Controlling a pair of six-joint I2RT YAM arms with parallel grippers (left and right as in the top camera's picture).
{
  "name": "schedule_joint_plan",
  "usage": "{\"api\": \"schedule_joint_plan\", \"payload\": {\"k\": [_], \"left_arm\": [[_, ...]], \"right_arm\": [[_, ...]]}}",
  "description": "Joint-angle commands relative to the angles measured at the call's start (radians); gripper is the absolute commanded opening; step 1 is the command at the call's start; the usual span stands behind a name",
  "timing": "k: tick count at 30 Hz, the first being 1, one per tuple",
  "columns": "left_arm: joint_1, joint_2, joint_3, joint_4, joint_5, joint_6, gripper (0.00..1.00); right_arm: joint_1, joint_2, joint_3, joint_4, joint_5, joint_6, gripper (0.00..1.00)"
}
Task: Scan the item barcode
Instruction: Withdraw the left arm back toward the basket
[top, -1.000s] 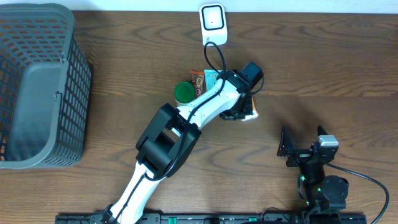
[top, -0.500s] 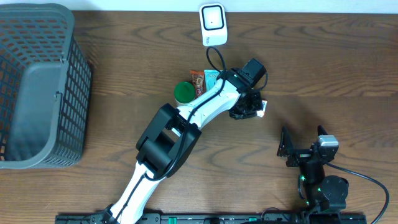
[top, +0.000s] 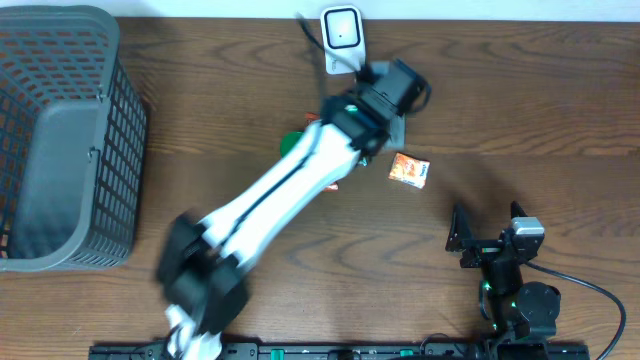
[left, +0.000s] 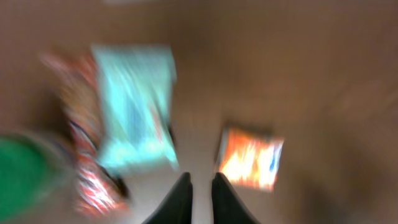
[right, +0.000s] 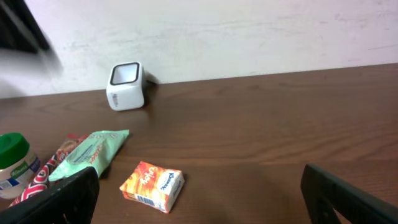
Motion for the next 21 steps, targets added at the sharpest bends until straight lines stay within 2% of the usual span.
{"api": "schedule_joint_plan", "payload": {"k": [1,5,8,10,12,18,21], "left_arm": [[0.009,-0.210,0.026,0.088,-0.429,0.261,0.17],[0.019,-0.361,0.026,0.188,-0.589,0.493,0.17],[0.048,-0.452,0.026,0.226,-0.602,0.623,0.17],[0.087,-0.517,0.026,0.240,-0.602,0.631,0.17],[0.127,-0.571,0.026,0.217,-0.602,0.631,0.25],[0.258,-0.723,0.016,0.145,-0.601,0.564,0.25],[0.308,-0.831,-0.044,0.143,-0.597,0.516,0.25]], "right_arm": [[0.011,-0.001,-0.001,-0.004,0.001,-0.010,0.99],[0.011,-0.001,-0.001,-0.004,0.001,-0.010,0.99],[0.011,-0.001,-0.001,-0.004,0.001,-0.010,0.99],[0.011,-0.001,-0.001,-0.004,0.001,-0.010,0.99],[0.011,0.000,-0.001,-0.004,0.001,-0.010,0.99],[0.011,0.000,-0.001,0.005,0.004,-0.010,0.99],[0.011,0.000,-0.001,-0.003,-0.050,0.018,0.99]]}}
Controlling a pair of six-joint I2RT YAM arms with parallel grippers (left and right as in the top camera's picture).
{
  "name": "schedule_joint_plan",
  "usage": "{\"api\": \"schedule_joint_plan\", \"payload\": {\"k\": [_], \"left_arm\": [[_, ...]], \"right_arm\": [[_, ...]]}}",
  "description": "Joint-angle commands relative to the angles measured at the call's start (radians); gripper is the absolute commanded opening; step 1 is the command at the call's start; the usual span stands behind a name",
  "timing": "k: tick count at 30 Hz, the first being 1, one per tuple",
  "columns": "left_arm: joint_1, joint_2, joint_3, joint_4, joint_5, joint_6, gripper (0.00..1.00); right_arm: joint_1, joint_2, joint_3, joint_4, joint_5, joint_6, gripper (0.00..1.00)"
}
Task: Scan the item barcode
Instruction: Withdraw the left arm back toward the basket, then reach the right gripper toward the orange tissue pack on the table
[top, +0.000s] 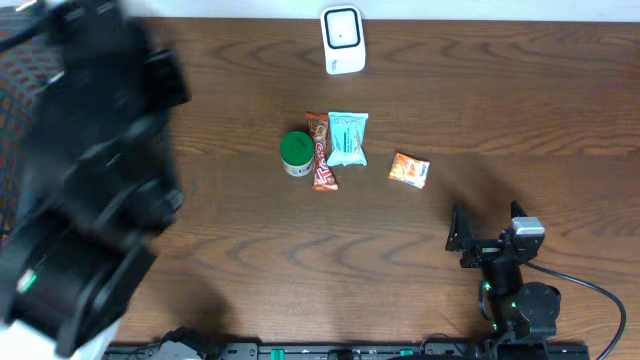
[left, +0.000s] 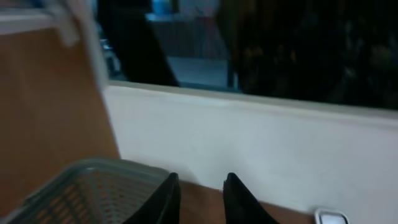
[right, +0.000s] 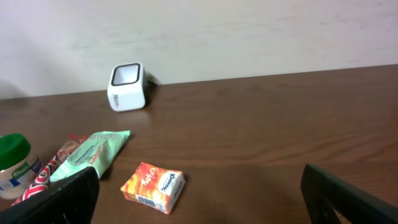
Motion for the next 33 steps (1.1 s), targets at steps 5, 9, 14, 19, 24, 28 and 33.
{"api": "schedule_joint_plan", "payload": {"k": [5,9,14,19,24,28,33], "left_arm": [[0.106,-0.249,-0.215,0.076,0.045,-0.046,0.25],[0.179,-0.369,-0.371,0.177,0.119,-0.047,0.26],[0.294,-0.496,-0.542,0.261,0.256,-0.047,0.30],[0.418,-0.594,-0.637,0.280,0.426,-0.085,0.39],[0.505,-0.654,-0.674,0.275,0.576,-0.103,0.42],[0.542,-0.682,-0.702,0.272,0.580,-0.151,0.49],[0.557,-0.688,-0.716,0.282,0.608,-0.261,0.71]], "right_arm": [[0.013,0.052,-0.001,-0.003,-0.079,0.035,0.99],[0.014,0.127,0.001,0.000,-0.125,0.150,0.99],[0.014,0.242,0.042,-0.002,-0.206,0.172,0.99],[0.014,0.399,0.181,-0.045,-0.208,0.223,0.99],[0.028,0.640,0.435,-0.268,-0.179,0.259,0.99],[0.089,0.872,0.691,-0.502,-0.155,0.274,0.99],[0.180,1.099,0.903,-0.582,-0.241,0.274,0.99]]}}
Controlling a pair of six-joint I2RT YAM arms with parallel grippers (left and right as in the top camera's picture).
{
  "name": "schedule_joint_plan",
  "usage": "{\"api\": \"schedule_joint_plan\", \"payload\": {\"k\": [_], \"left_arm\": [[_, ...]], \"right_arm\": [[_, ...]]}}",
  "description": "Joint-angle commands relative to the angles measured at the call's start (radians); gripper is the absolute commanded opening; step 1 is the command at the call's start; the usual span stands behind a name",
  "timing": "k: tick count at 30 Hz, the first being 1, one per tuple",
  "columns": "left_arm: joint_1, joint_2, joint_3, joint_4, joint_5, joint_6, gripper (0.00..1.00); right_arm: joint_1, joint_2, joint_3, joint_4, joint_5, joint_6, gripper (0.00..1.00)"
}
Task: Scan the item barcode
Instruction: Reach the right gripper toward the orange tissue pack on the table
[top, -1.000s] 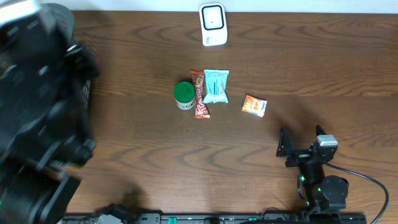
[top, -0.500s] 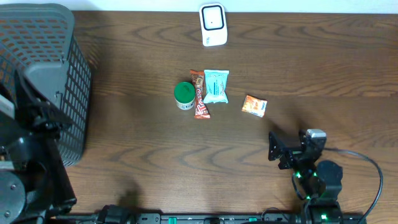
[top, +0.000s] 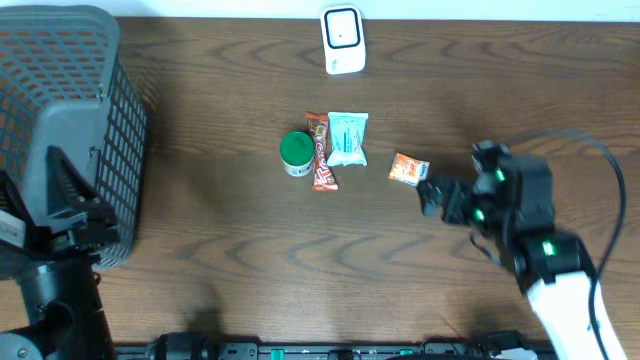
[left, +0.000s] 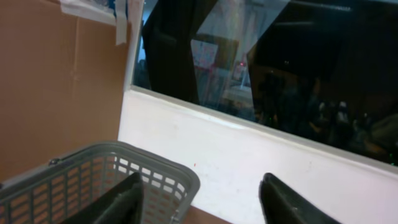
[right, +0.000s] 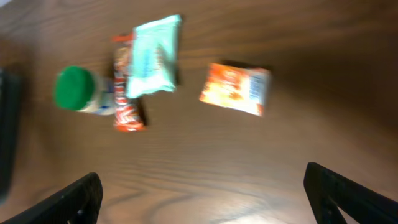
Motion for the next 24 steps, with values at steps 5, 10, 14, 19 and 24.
{"api": "schedule_joint_plan", "payload": {"k": [5,10,14,19,24], "left_arm": [[0.009,-0.006,-0.010,0.061,0.090,-0.085,0.79],[0.009,-0.006,-0.009,0.092,0.090,-0.085,0.82],[0.009,-0.006,-0.009,0.087,0.090,-0.085,0.89],[0.009,-0.006,-0.009,0.082,0.086,-0.084,0.98],[0.009,-0.006,-0.009,0.063,0.069,-0.084,0.98]], "right_arm": [[0.070,0.216,0.103,0.000,-0.129,0.016,0.99],[0.068,0.322,0.105,0.092,-0.122,0.050,0.87],[0.050,0.410,0.117,0.097,-0.111,0.165,0.87],[0.024,0.565,0.230,-0.003,-0.093,0.183,0.84],[0.007,0.718,0.532,-0.339,0.044,0.150,0.98]]}}
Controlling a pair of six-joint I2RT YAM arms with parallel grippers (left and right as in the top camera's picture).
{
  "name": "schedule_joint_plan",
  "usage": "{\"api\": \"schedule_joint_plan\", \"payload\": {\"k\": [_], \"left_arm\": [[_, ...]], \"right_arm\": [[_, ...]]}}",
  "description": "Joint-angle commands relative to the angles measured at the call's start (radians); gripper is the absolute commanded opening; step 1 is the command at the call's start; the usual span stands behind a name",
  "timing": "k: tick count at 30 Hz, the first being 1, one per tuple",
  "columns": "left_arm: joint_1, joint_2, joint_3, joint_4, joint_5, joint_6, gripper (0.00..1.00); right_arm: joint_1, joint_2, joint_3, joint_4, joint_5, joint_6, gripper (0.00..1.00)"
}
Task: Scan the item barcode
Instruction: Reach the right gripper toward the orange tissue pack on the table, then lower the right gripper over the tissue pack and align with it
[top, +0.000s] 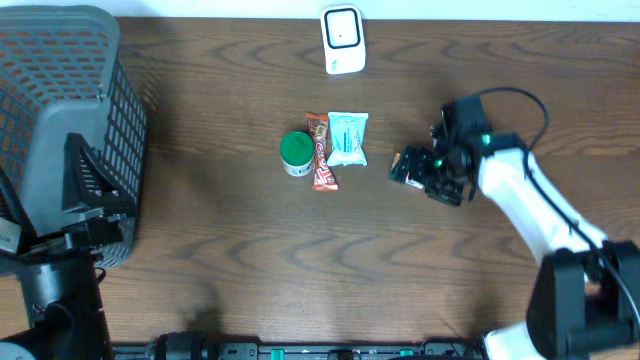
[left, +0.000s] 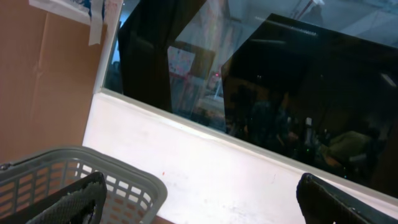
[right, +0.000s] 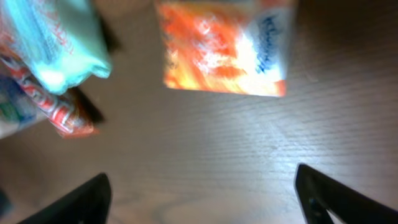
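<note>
A small orange packet (top: 399, 166) lies on the brown table, right of a mint-green packet (top: 348, 138), a red snack bar (top: 321, 164) and a green-lidded jar (top: 295, 152). The white scanner (top: 341, 38) stands at the far edge. My right gripper (top: 424, 176) hovers open close over the orange packet (right: 224, 46), which lies just ahead of the wide-spread fingers (right: 81, 198). Nothing is between them. My left gripper (left: 205, 205) is open and empty, raised at the near left beside the basket, facing the wall.
A grey mesh basket (top: 60, 130) fills the left end of the table; its rim (left: 93, 177) shows in the left wrist view. A wall and a dark window lie behind it. The scanner's cable trails off the far edge.
My right gripper has moved forward and down from beside the orange packet to just over it, still open. My left gripper has opened a little wider and tilted up.
First my left arm reached over the items with its gripper shut, while the right arm rested at the near right. Then the left arm was back by the basket. After that the right arm was out near the orange packet, and now it is low over it.
</note>
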Motion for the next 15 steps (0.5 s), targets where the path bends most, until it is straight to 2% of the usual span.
{"api": "schedule_joint_plan", "payload": {"k": [1,4,7,9,11,15], "left_arm": [[0.005,-0.005,-0.002,-0.011,-0.006,-0.002,0.98],[0.005,-0.005,-0.002,-0.021,-0.006,-0.002,0.98],[0.005,-0.005,-0.002,-0.035,-0.008,-0.002,0.98],[0.005,-0.005,-0.002,-0.043,-0.008,-0.002,0.98],[0.005,-0.005,-0.002,-0.050,-0.008,-0.002,0.98],[0.005,-0.005,-0.002,-0.066,-0.008,-0.002,0.98]], "right_arm": [[-0.013,0.086,0.249,-0.160,0.122,-0.041,0.99],[-0.013,0.177,0.469,-0.349,0.129,-0.134,0.99],[-0.013,0.218,0.616,-0.462,0.120,-0.187,0.99],[-0.012,0.216,0.651,-0.520,0.109,-0.202,0.99],[-0.011,0.211,0.655,-0.522,0.119,-0.282,0.99],[-0.012,0.231,0.655,-0.528,0.098,-0.282,0.99]]}}
